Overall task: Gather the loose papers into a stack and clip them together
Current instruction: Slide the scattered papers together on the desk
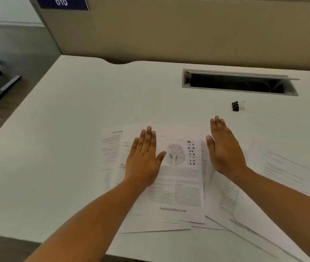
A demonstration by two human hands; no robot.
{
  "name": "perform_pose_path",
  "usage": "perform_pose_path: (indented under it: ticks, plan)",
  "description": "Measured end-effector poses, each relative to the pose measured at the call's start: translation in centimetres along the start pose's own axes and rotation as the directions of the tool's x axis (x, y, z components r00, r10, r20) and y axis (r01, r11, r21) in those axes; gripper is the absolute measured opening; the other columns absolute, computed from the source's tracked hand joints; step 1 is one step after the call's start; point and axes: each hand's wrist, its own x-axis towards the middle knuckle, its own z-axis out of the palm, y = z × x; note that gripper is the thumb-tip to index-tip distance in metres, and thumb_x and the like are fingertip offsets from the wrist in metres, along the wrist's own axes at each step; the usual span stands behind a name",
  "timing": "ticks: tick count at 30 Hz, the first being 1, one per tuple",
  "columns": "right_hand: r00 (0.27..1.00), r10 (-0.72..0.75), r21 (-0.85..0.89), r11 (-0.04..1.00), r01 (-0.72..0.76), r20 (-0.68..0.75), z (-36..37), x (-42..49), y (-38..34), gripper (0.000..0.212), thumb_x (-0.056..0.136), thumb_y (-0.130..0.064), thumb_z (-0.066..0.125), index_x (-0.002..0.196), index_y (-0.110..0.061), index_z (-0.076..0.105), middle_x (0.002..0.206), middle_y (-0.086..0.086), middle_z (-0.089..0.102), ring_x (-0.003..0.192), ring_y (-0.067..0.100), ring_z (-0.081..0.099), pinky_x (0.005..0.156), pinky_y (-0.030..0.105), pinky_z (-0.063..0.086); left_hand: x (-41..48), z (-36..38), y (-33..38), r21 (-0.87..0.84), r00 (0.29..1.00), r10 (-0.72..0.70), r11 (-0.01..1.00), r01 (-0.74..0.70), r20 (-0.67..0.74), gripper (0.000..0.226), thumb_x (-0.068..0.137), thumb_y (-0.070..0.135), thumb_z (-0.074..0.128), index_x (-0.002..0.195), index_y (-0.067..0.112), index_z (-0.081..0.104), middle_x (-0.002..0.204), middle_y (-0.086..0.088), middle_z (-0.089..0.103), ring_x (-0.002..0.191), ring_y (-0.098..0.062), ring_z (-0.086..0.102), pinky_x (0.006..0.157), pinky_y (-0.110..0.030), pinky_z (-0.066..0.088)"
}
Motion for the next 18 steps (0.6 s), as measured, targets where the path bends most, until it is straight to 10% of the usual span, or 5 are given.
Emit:
perform_pose_path:
  ticks: [18]
  plan:
    - [0.977,0.152,0.073,0.984,-0.164,0.147,3.6,-4.8,-0.1,0.064,0.102,-0.044,0.033,0.156,-0.012,0.018,0.164,0.003,0.019,0.151,0.017,0.015,0.121,0.030,0.009,-1.8,3.2,-0.2,-0.181,0.991,-0.120,0.975,0.131,0.066,0.079,0.097,0.061,0.013,0.157,0.015,-0.011,0.168,0.001,-0.014,0.153,-0.013,-0.015,0.121,-0.027,-0.009]
